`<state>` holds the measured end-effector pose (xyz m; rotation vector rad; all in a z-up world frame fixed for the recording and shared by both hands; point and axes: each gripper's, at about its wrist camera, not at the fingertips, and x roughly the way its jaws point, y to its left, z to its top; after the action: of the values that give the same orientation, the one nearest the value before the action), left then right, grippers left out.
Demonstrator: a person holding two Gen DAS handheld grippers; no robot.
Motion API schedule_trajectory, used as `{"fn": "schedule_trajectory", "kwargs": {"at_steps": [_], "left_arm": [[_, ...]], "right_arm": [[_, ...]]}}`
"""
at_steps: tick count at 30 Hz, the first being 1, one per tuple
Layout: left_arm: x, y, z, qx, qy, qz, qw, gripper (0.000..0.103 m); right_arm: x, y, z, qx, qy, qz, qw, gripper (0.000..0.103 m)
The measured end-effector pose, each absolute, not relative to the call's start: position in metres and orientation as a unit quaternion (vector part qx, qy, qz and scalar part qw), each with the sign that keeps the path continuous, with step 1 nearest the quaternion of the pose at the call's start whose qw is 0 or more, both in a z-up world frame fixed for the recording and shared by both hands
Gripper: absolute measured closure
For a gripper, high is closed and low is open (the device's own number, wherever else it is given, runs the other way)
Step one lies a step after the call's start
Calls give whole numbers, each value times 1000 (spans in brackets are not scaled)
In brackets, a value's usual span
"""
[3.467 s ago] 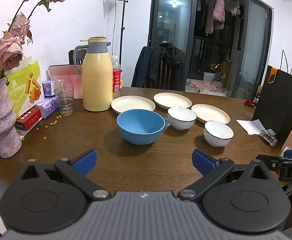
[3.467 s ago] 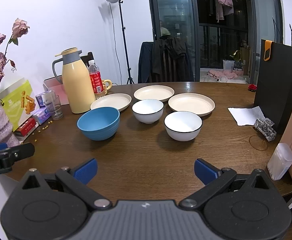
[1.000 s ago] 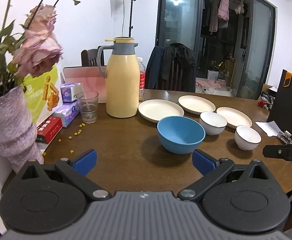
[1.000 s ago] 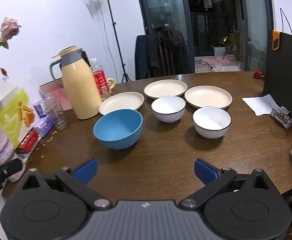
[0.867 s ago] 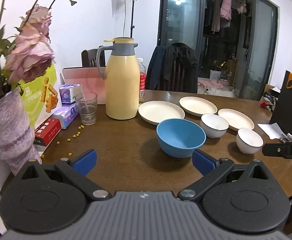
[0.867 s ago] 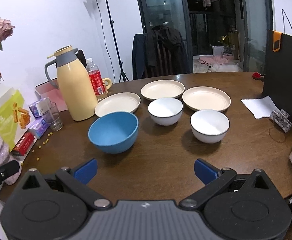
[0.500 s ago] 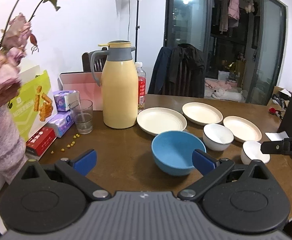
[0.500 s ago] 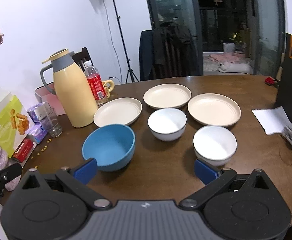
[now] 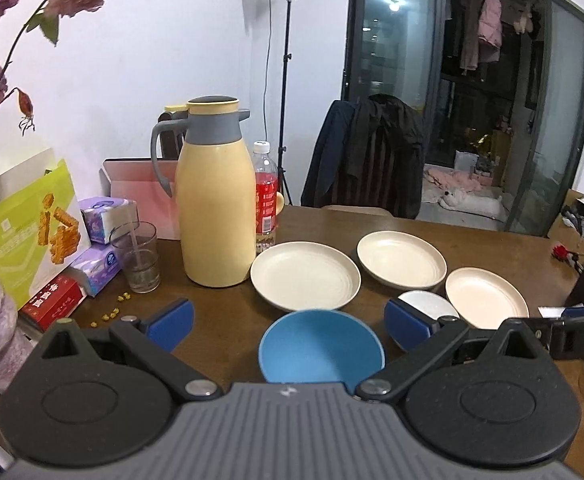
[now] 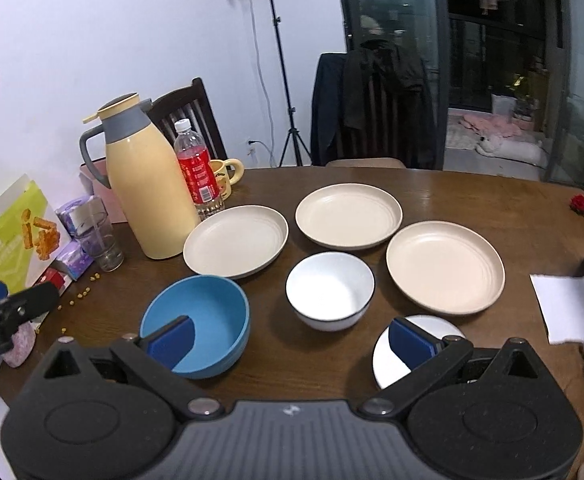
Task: Organize plates and bowls
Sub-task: 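Move both grippers forward past the blue bowl toward the cream plates by the thermos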
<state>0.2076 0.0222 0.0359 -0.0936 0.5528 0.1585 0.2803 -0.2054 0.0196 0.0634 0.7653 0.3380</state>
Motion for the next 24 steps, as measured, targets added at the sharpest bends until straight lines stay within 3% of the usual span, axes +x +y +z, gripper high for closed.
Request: {"fn": "schedule_trajectory", "kwargs": {"at_steps": [24], "left_arm": [[288,27,59,-53,324,138,934,0]], "right_arm": [[387,-181,31,3,413,215,885,0]]}}
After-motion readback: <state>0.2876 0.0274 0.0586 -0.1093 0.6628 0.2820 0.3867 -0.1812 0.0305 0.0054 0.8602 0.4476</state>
